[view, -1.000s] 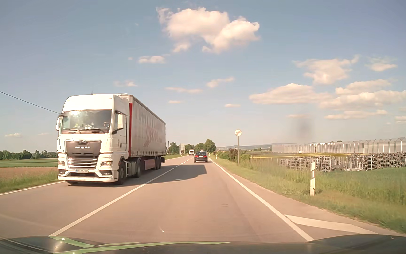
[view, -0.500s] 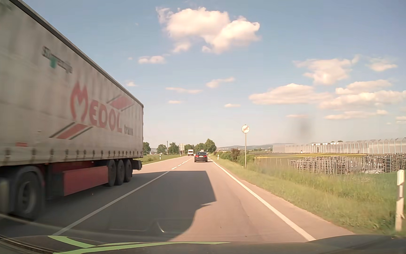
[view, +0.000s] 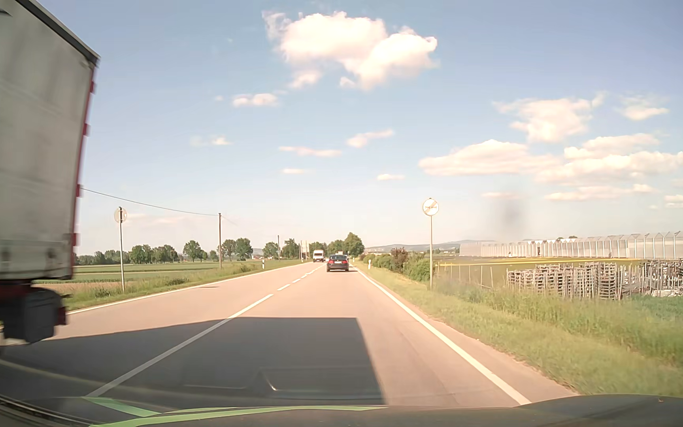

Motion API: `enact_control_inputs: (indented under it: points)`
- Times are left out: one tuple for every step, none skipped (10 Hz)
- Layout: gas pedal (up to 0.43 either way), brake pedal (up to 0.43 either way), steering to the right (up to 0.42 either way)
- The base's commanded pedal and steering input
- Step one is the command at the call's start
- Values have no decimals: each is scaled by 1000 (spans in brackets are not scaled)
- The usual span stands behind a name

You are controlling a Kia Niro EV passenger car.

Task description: Follow the waypoints while adhering to traffic rules and regulations

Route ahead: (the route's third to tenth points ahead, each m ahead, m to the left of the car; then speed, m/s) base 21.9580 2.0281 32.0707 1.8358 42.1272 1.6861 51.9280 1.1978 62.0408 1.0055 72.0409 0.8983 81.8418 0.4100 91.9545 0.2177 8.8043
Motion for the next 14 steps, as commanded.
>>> enact_control_inputs:
  points:
    - [110,0,-1]
    - [110,0,-2]
    - [110,0,-1]
    - [118,0,-1]
    - [118,0,-1]
    - [118,0,-1]
    - [118,0,-1]
    - [118,0,-1]
    - [118,0,-1]
    - [118,0,-1]
    - [118,0,-1]
    - [118,0,-1]
    - [118,0,-1]
    - [118,0,0]
